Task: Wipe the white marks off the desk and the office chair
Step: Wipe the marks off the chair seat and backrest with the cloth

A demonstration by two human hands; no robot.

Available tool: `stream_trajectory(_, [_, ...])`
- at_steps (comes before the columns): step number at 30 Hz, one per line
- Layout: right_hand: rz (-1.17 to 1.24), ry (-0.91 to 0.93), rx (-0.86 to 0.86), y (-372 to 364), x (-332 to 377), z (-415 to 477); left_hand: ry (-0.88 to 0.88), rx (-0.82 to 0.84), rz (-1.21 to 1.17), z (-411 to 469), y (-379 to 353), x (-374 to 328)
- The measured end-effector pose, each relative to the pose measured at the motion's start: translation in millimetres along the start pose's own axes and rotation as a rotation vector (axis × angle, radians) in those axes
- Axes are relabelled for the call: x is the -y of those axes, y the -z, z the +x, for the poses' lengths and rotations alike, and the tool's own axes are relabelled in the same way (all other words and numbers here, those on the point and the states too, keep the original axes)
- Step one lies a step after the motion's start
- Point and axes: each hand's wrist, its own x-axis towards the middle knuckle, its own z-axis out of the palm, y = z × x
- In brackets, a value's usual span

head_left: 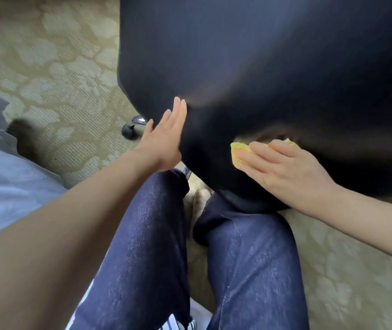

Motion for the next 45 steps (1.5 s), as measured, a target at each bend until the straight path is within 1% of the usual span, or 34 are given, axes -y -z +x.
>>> stream_trajectory(4, [-0.015, -0.171, -0.075, 19.6, -12.9, 21.2, 0.016, -0.010, -0.025, 2.8, -4.6, -1.4])
stream_trajectory(7, [-0.056, -0.181, -0.031, 18.3, -11.6, 41.6, 0.009, -0.019, -0.032, 5.0, -6.3, 3.1])
stream_trajectory(10, [-0.144, -0.108, 0.045, 4.6, 0.3, 62.4, -0.003, -0.027, -0.018, 6.1, -6.9, 7.4])
stream_trajectory(13, [-0.222, 0.058, 0.129, -25.3, 24.7, 78.7, -0.011, -0.050, -0.015, 5.2, -7.9, 7.0])
stream_trajectory(16, [-0.149, 0.179, 0.292, -52.7, 50.7, 85.5, -0.010, -0.108, -0.063, 0.6, -10.3, 1.7])
stream_trajectory(18, [-0.160, 0.260, 0.370, -65.8, 64.7, 79.5, -0.035, -0.133, -0.140, -6.9, -14.7, -5.5])
stream_trajectory(22, [-0.157, 0.414, 0.533, -84.2, 86.3, 47.9, -0.131, -0.038, -0.288, -23.6, -26.2, -27.4])
stream_trajectory(24, [-0.146, 0.461, 0.560, -90.1, 88.6, 26.1, -0.108, -0.009, -0.325, -25.3, -28.8, -37.7])
stream_trajectory(26, [-0.096, 0.498, 0.573, -93.7, 84.4, 0.0, -0.068, -0.027, -0.247, -24.3, -31.6, -47.1])
stream_trajectory(28, [-0.073, 0.556, 0.551, -93.3, 75.6, -24.7, -0.028, -0.051, -0.177, -24.3, -35.5, -54.7])
stream_trajectory(31, [-0.051, 0.615, 0.581, -85.4, 59.5, -56.9, 0.007, -0.041, -0.156, -24.6, -38.4, -62.9])
stream_trajectory(33, [-0.074, 0.582, 0.582, -71.2, 47.1, -73.2, 0.028, -0.018, -0.167, -24.7, -36.9, -65.1])
stream_trajectory(34, [-0.094, 0.546, 0.529, -62.4, 40.6, -80.5, 0.038, -0.007, -0.169, -24.4, -36.2, -65.6])
stream_trajectory(36, [-0.093, 0.384, 0.385, -42.3, 25.3, -91.7, 0.053, 0.011, -0.192, -24.2, -35.4, -66.5])
stream_trajectory(38, [-0.006, 0.194, 0.220, -27.1, 13.9, -100.5, 0.059, 0.021, -0.225, -24.6, -34.6, -68.8])
stream_trajectory(40, [-0.002, 0.059, 0.097, -12.4, 5.4, -101.5, 0.064, 0.030, -0.241, -24.9, -33.7, -70.1])
stream_trajectory(42, [0.000, -0.054, 0.022, -1.1, -1.1, -95.4, 0.063, 0.041, -0.243, -25.0, -32.8, -72.1])
stream_trajectory(45, [0.007, -0.124, -0.027, -1.2, -0.5, -81.2, 0.064, 0.044, -0.228, -24.8, -31.3, -71.9])
